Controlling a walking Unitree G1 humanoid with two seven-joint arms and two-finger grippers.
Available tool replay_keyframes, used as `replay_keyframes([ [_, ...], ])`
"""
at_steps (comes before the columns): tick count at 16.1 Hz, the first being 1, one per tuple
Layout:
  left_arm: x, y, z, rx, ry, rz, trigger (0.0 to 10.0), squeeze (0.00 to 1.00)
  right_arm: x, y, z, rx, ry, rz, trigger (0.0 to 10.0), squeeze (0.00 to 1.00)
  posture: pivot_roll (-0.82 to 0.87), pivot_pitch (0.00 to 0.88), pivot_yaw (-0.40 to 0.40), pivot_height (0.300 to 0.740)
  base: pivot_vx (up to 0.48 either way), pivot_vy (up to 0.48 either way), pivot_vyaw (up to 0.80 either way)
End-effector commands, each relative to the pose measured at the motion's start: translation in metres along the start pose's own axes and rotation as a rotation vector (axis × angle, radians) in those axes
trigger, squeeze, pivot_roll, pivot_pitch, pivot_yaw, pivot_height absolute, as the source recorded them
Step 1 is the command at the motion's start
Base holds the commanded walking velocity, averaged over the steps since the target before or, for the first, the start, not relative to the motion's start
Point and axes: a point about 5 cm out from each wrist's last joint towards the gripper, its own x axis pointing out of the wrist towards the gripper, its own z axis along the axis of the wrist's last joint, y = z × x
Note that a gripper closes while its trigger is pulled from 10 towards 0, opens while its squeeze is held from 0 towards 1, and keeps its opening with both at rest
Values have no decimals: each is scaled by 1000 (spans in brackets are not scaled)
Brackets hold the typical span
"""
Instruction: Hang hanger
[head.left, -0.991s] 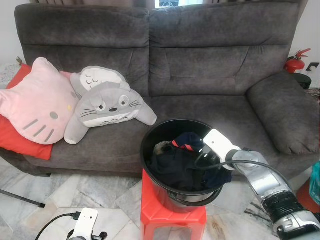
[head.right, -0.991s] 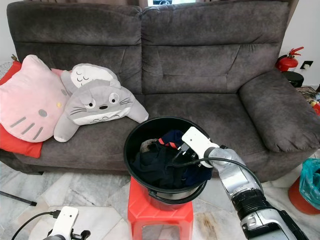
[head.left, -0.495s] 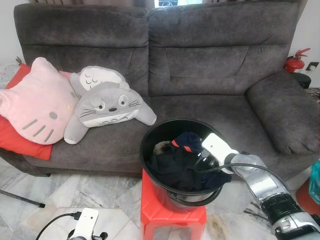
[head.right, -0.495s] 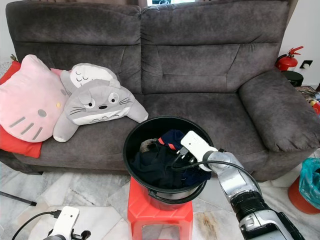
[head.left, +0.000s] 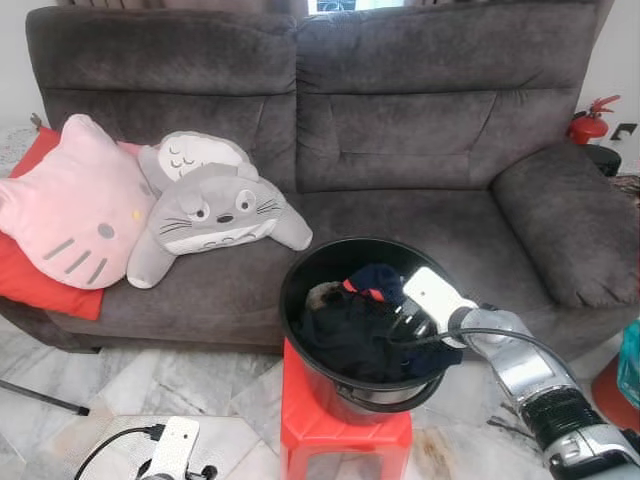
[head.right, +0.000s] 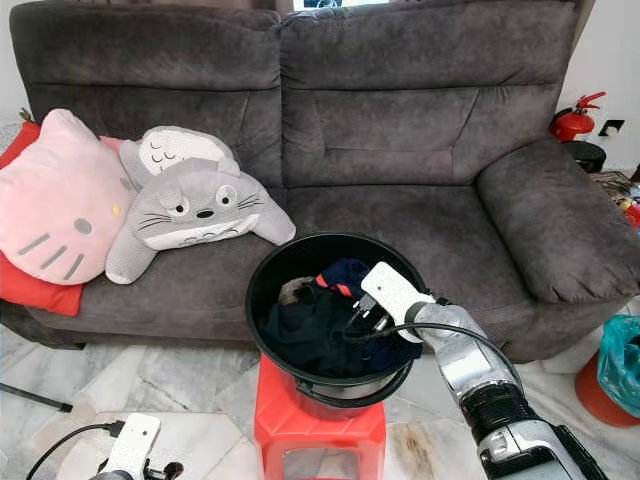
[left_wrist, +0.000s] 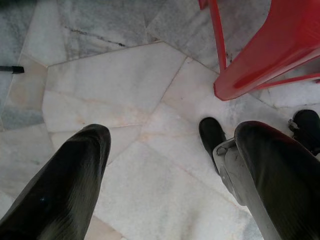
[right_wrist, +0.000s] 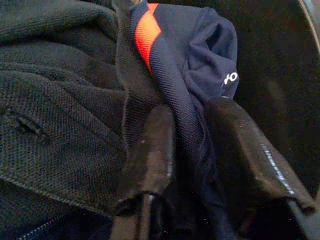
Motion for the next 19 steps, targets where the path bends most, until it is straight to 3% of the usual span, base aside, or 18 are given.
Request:
replay_keyframes([
  [1, -1, 1, -2, 16, 6, 4, 10000, 0, 1, 0, 2, -2, -5, -5, 0, 0, -150, 0, 43, 740, 0, 0, 0],
  [7, -1, 2, -3, 15, 13, 9, 10000, 0, -1, -5, 9, -1, -41, -35, 0, 0, -151, 0, 46, 740, 0, 0, 0],
  [14, -1, 1, -3, 11, 14, 10, 10000, 0, -17, -28, 58, 80, -276, -126, 0, 0, -156, 0, 48, 740, 0, 0, 0],
  [16, -1, 1, -3, 11, 14, 10, 10000, 0, -17, -28, 58, 80, -276, -126, 0, 0, -156, 0, 48, 740, 0, 0, 0],
  [17, -1, 1, -4, 6, 16, 10, 10000, 0, -29, -36, 77, 128, -385, -171, 0, 0, -159, 0, 48, 740, 0, 0, 0],
  [19, 0, 1, -3, 2, 15, 10, 10000, 0, -39, -43, 87, 157, -450, -199, 0, 0, -170, 0, 52, 740, 0, 0, 0],
])
